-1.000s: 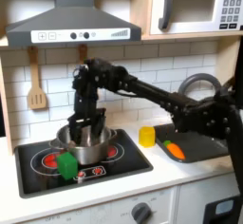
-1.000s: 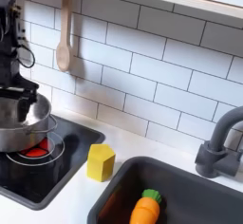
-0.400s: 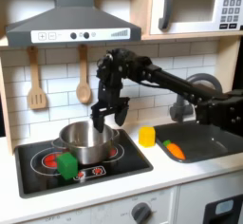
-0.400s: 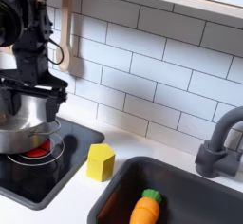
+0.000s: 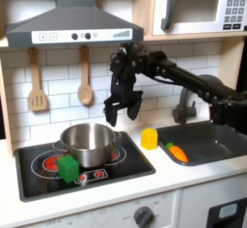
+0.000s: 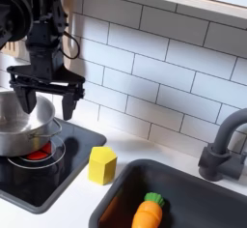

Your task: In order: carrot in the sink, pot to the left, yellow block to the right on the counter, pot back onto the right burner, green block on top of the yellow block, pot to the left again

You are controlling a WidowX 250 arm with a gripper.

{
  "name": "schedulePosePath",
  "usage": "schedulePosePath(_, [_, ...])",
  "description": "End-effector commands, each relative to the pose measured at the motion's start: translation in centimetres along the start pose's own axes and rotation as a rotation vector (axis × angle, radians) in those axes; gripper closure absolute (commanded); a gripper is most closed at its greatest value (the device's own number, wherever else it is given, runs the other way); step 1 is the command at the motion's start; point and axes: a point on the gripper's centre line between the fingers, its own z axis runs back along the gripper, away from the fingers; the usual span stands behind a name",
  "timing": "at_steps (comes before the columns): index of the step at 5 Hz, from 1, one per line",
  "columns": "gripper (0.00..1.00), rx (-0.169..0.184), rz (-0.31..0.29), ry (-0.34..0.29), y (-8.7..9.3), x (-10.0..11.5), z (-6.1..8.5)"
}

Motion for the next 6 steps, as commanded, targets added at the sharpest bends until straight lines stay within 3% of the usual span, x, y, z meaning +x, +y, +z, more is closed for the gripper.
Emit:
schedulePosePath(1, [0.00,-0.029,-0.038,0.024,-2.7,-1.1,-1.1])
schedulePosePath(6, [0.00,-0.034,-0.122,0.028,-6.9,-1.6,-2.2])
